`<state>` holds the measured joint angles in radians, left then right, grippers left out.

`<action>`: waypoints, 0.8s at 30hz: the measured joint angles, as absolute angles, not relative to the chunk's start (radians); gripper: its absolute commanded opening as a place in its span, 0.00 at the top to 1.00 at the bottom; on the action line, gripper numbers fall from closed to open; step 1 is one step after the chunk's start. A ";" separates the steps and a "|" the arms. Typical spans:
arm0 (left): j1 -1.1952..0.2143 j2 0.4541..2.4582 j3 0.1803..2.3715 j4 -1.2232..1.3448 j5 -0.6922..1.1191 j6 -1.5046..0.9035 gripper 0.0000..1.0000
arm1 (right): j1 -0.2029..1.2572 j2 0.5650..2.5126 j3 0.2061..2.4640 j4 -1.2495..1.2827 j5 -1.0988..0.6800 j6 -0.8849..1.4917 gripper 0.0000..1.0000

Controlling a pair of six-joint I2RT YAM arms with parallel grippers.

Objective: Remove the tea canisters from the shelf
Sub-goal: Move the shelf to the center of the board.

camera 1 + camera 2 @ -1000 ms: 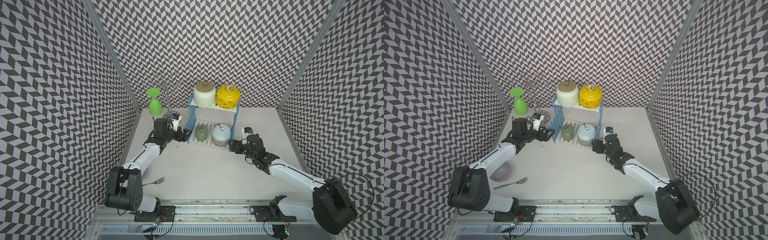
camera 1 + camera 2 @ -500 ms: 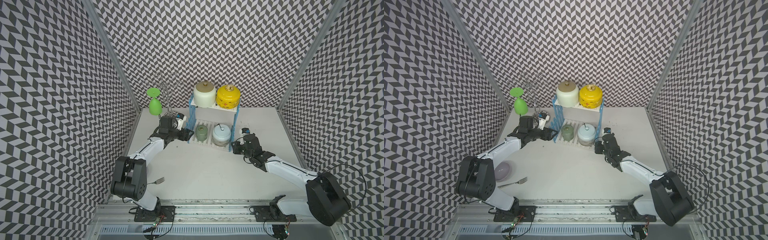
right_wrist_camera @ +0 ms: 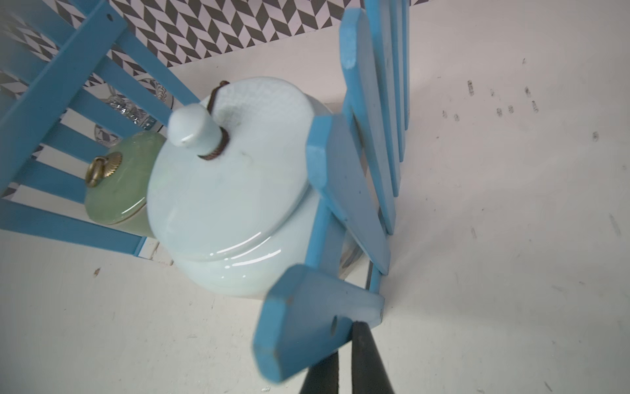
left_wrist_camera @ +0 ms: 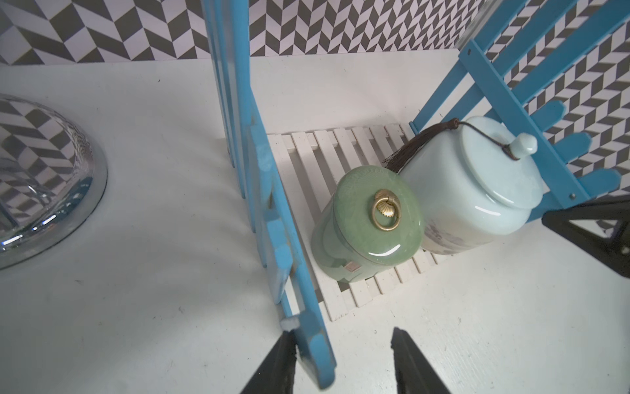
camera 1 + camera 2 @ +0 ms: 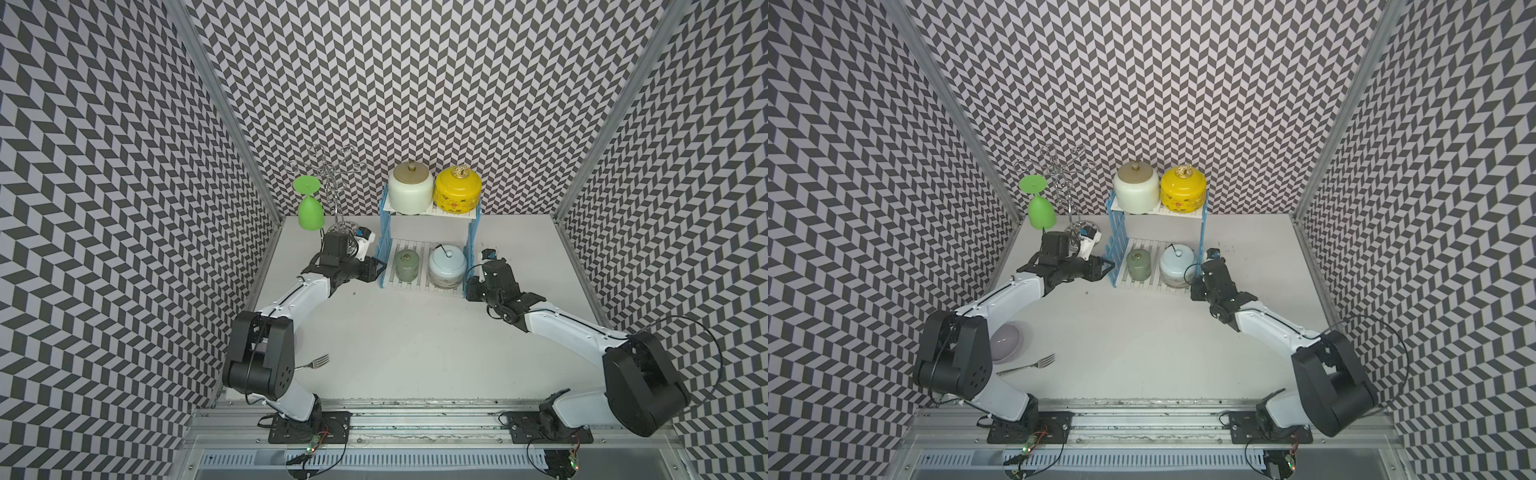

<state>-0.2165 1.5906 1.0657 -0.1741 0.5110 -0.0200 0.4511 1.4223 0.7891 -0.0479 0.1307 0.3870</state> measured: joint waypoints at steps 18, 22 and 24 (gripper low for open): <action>-0.236 1.637 1.119 -0.208 0.518 -0.039 0.74 | 0.378 1.466 0.830 -0.044 0.117 0.317 0.97; -0.242 1.632 1.119 -0.212 0.500 -0.035 0.80 | 0.369 1.467 0.830 -0.045 0.103 0.318 1.00; -0.245 1.629 1.119 -0.213 0.490 -0.033 0.85 | 0.368 1.467 0.830 -0.045 0.089 0.318 1.00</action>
